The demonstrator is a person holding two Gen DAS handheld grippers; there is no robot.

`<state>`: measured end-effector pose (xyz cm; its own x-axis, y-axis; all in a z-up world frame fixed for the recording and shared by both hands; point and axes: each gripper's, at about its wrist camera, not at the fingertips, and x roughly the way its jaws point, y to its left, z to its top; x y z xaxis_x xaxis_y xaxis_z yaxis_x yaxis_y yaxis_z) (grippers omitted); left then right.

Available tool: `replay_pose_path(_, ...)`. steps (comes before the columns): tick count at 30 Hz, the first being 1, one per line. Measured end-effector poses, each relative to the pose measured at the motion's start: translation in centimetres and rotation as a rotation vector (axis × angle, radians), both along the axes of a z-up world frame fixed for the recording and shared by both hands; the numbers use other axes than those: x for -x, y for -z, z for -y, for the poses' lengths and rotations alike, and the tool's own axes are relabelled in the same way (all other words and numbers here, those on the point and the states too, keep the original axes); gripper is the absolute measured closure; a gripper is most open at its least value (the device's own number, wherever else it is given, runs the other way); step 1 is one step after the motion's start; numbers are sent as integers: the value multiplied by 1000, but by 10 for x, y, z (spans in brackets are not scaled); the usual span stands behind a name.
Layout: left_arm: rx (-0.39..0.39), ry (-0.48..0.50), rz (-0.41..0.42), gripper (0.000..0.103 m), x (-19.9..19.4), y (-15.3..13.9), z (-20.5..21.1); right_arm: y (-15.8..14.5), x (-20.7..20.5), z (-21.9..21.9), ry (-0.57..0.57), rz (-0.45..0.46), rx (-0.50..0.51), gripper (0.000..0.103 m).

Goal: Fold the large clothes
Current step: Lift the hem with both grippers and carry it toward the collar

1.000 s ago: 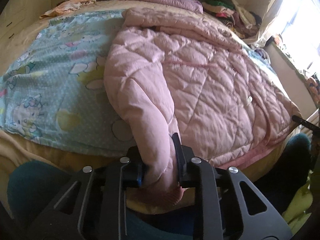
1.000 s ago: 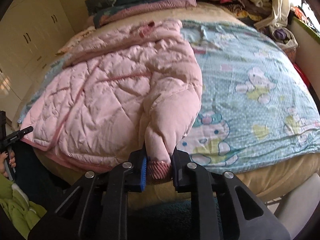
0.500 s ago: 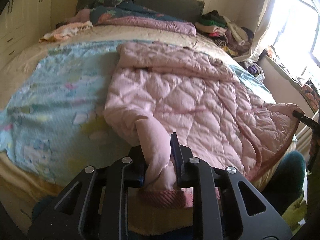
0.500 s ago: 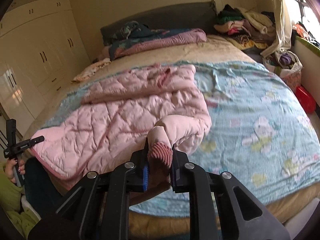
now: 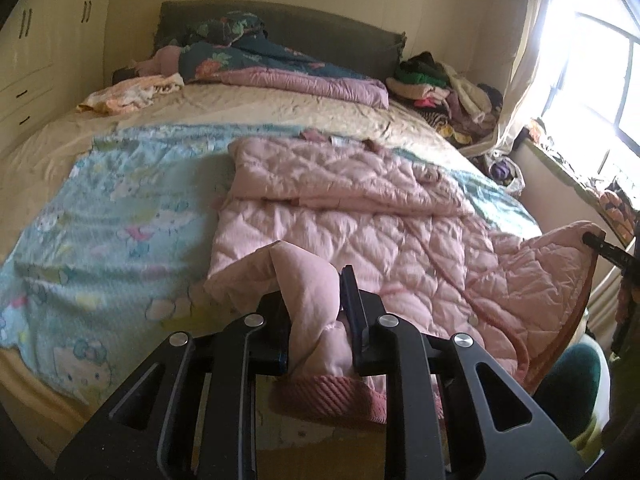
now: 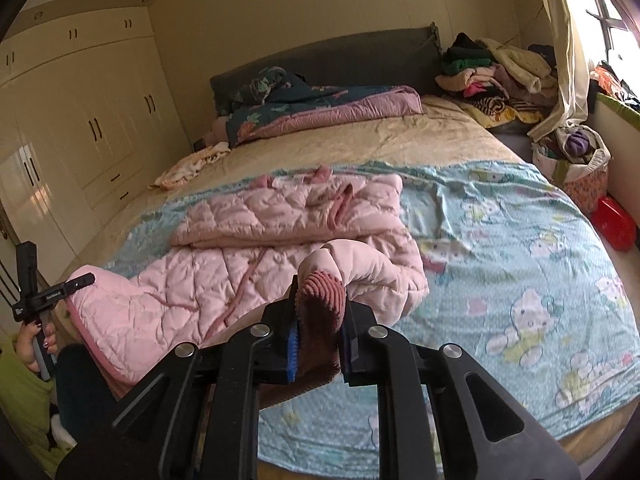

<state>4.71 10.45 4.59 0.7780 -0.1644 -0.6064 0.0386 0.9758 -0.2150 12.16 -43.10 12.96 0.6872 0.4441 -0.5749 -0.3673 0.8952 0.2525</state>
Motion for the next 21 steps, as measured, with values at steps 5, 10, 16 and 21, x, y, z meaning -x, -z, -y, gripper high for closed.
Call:
replay_pose_path(5, 19, -7, 42, 90, -13, -18, -3, -16, -12, -1, 13, 26, -17, 89)
replay_pose_path(10, 31, -13, 84, 90, -23, -37, -6, -33, -23, -3, 26, 54, -39, 89)
replay_pose_path(16, 47, -24, 122, 90, -35, -57, -10, -50, -33, -4, 49, 81, -62, 89)
replay_pose_path(21, 42, -22, 147, 90, -46, -73, -10, -61, -43, -2, 65, 97, -76, 89)
